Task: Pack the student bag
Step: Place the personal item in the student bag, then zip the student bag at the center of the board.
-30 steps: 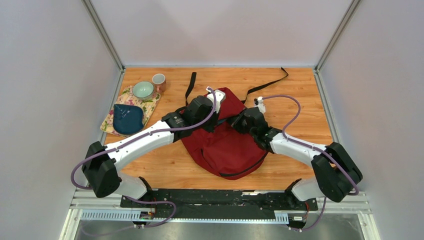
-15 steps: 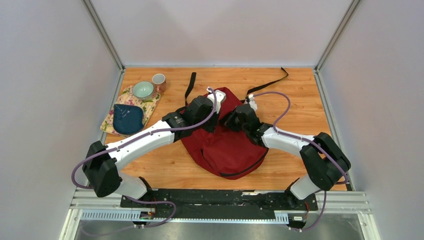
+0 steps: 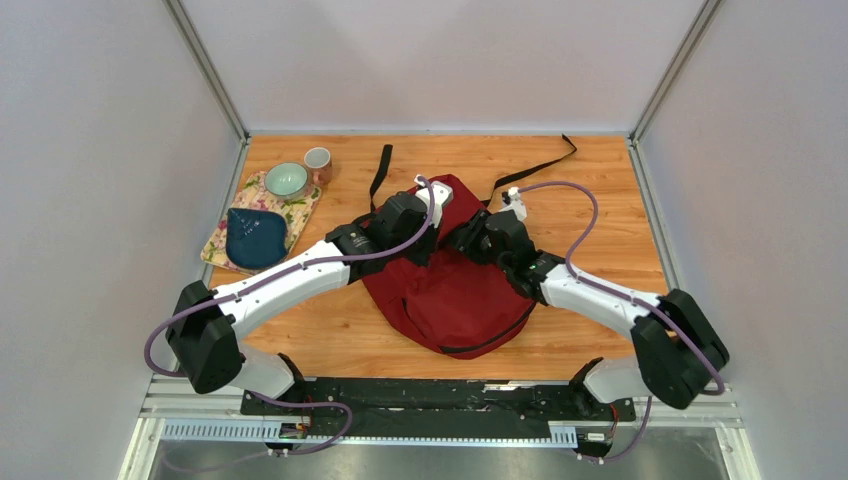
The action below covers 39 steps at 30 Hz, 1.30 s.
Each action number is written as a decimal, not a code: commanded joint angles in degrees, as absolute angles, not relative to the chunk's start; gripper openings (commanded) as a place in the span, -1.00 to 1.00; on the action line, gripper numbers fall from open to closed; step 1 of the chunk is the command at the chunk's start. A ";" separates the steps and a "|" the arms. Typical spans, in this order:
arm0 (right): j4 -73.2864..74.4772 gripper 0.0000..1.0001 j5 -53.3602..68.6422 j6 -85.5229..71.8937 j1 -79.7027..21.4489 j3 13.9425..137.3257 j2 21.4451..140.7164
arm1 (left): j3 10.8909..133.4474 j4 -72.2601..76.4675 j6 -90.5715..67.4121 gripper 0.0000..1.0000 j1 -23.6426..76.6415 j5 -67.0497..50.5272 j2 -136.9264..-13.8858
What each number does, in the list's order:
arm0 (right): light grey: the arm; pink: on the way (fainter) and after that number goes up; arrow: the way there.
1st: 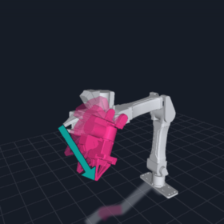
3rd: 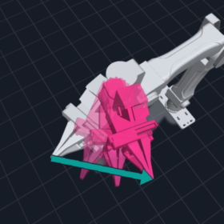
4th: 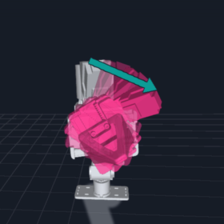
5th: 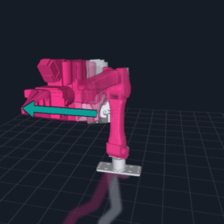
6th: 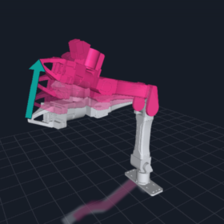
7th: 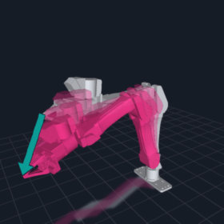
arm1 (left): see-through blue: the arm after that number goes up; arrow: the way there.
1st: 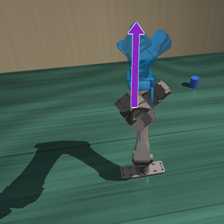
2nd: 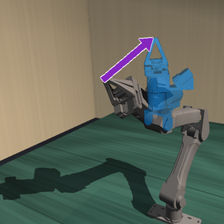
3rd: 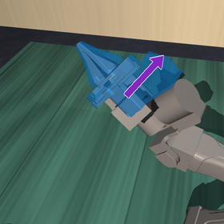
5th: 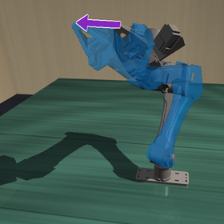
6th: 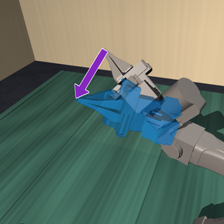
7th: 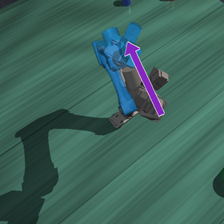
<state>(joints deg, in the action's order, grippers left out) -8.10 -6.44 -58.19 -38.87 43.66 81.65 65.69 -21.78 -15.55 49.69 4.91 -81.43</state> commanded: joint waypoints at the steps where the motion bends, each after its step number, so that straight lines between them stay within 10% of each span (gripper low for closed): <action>1: -2.04 -0.17 -12.56 -53.19 -39.02 42.80 73.57 | 66.36 -21.80 -15.65 -1.00 49.75 3.87 -81.38; 39: 18.63 0.00 -17.58 -55.54 -36.12 55.11 78.49 | 68.55 -22.85 -17.05 -1.00 47.02 -1.49 -88.24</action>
<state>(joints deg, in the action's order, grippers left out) 16.91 -17.30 -52.49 -36.12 53.63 78.28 67.33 -22.48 -16.43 47.48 -0.99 -90.59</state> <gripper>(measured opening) 0.517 0.010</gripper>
